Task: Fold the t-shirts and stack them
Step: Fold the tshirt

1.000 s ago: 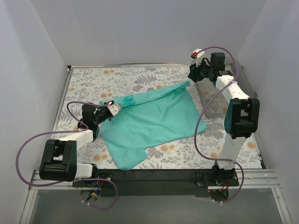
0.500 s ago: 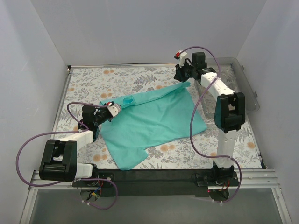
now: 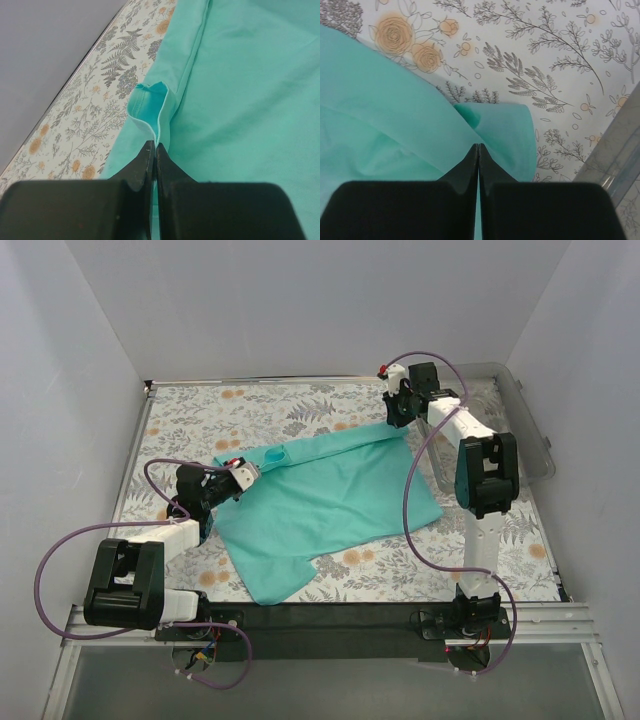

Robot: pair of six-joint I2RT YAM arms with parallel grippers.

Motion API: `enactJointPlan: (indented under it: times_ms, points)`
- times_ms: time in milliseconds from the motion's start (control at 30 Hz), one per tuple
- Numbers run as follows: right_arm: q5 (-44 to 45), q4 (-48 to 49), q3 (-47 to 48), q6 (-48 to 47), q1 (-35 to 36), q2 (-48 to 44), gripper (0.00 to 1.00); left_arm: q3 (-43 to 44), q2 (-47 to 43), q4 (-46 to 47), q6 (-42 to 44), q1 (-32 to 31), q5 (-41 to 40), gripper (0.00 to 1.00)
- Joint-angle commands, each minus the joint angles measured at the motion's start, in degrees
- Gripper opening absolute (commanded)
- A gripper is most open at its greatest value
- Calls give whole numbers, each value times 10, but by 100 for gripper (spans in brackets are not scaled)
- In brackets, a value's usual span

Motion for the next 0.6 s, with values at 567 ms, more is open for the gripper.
enactJointPlan:
  times_ms: [567]
  points:
    - [83,-50,63,-43,-11,55,4,-3,-24,-7,-5,-4,5,0]
